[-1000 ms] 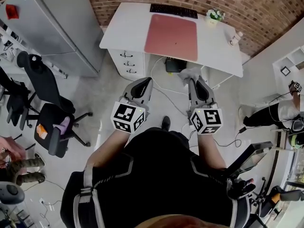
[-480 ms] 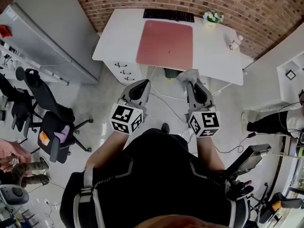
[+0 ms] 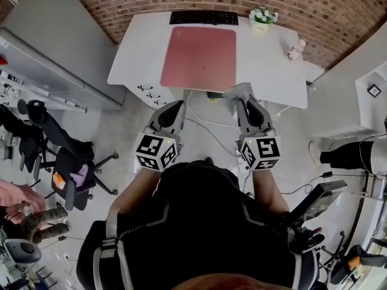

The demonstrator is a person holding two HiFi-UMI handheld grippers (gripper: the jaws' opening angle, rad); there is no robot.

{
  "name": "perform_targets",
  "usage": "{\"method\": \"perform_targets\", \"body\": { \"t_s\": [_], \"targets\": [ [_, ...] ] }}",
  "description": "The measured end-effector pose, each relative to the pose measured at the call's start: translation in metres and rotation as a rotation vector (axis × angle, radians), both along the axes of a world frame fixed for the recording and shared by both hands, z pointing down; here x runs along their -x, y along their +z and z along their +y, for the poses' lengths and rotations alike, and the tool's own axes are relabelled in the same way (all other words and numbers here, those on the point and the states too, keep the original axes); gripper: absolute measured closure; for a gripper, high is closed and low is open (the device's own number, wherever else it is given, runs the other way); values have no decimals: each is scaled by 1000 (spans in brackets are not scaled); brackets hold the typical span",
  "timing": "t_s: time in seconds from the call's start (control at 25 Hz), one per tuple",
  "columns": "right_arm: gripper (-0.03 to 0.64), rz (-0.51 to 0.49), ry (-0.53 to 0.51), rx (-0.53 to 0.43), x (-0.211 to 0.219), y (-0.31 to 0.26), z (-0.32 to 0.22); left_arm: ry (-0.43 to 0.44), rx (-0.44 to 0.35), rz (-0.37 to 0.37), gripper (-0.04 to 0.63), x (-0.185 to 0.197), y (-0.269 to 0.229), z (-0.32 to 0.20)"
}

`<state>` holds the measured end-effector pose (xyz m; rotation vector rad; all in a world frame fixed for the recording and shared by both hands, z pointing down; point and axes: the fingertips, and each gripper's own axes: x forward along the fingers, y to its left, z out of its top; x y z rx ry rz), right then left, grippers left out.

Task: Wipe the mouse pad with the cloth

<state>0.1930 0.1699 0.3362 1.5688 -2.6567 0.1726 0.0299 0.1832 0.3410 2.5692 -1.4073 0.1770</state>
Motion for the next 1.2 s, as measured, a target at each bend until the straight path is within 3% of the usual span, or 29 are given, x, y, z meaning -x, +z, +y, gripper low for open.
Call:
{"method": "perform_targets", "body": {
  "t_s": [0.4,0.76,0.96,1.2],
  "targets": [
    [577,7,-34,-6,14,1,-34,-5,-6,-2,595,7,1,-38],
    [577,18,47,-46,30,-13,-77,28,-56,5,595,27,-10,-91],
    [577,9,76,-42,40,-15,-102,-11,-53,50,595,50,-11,-120],
    [577,52,31,1,72,-7,-132,-28,-37,62,595,82,-7,-153]
  ]
}}
